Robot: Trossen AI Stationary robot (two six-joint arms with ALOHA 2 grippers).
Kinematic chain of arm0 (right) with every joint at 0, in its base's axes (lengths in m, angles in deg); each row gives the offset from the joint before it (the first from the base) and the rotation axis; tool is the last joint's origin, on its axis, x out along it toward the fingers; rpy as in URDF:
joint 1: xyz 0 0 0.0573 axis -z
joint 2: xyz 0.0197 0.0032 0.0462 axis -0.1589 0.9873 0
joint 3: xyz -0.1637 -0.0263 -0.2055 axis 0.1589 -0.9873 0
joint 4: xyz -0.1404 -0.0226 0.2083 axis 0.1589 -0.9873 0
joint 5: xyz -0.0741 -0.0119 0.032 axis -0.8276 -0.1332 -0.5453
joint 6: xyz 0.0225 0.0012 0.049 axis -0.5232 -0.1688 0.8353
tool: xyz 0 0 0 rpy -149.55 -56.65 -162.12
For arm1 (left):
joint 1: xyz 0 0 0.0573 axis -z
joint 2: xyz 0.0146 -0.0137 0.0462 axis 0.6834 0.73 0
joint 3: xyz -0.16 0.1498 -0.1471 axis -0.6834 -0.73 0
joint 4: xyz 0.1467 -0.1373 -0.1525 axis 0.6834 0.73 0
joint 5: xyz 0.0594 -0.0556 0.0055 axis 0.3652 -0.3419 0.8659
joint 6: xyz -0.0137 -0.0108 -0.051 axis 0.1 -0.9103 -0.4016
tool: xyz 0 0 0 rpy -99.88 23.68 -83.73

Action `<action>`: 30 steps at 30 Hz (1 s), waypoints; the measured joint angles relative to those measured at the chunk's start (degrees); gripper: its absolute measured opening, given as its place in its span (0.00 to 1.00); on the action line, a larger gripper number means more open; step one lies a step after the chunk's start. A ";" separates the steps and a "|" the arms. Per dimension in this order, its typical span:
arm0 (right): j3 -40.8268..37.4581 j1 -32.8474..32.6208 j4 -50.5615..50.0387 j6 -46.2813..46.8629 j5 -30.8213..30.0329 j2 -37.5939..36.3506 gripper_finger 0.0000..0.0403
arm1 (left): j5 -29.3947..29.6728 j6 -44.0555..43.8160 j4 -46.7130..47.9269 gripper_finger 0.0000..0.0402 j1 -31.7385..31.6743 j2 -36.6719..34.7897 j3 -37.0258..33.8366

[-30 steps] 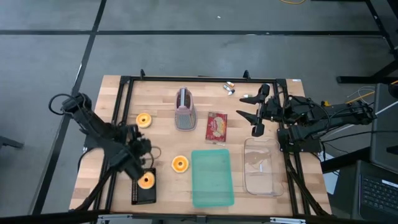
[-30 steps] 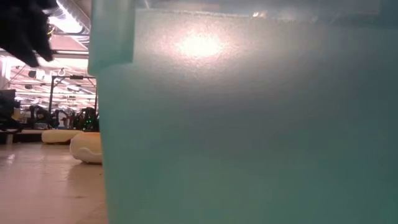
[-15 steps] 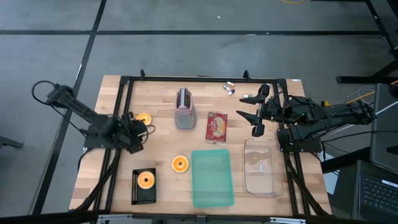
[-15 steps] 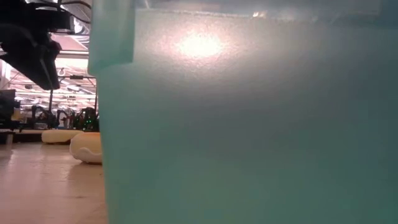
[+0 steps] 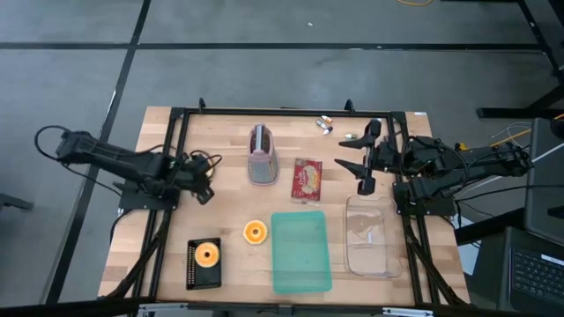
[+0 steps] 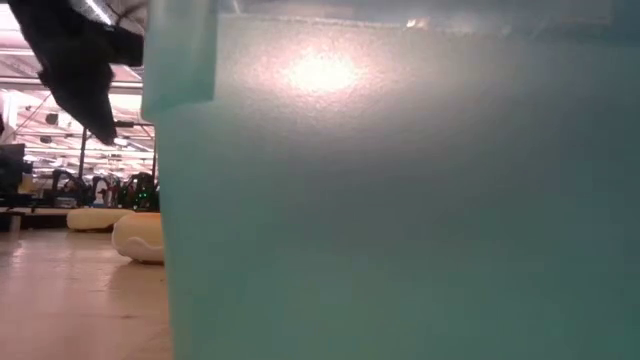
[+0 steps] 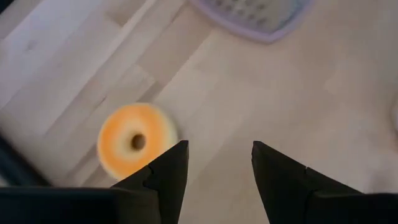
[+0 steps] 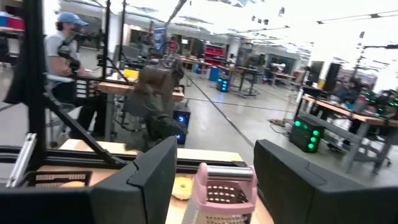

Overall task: Pick & Place Food Item
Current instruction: Put the top yellow donut into the black bin

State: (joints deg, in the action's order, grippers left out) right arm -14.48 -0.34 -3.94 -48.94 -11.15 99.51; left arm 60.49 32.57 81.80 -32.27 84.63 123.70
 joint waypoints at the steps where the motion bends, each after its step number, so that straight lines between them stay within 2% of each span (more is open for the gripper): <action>1: 0.00 0.00 0.01 0.00 0.53 0.00 0.53 | -0.83 0.00 0.12 0.43 -1.72 1.58 -0.03; 10: 0.00 -0.01 0.00 -0.29 3.56 0.00 0.53 | -3.60 3.77 -0.04 0.51 -13.93 15.77 -0.04; 18: 0.01 -0.01 -1.33 -0.39 7.44 0.00 0.53 | -6.93 7.45 -7.04 0.57 -19.25 18.17 -0.04; 30: 0.00 -0.01 -3.44 0.01 8.08 0.01 0.53 | -6.54 7.58 -7.08 0.56 -23.91 24.41 -0.04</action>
State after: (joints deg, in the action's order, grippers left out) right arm -14.48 -0.35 -7.38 -48.93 -3.07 99.52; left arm 53.95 40.15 74.72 -56.18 109.04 123.66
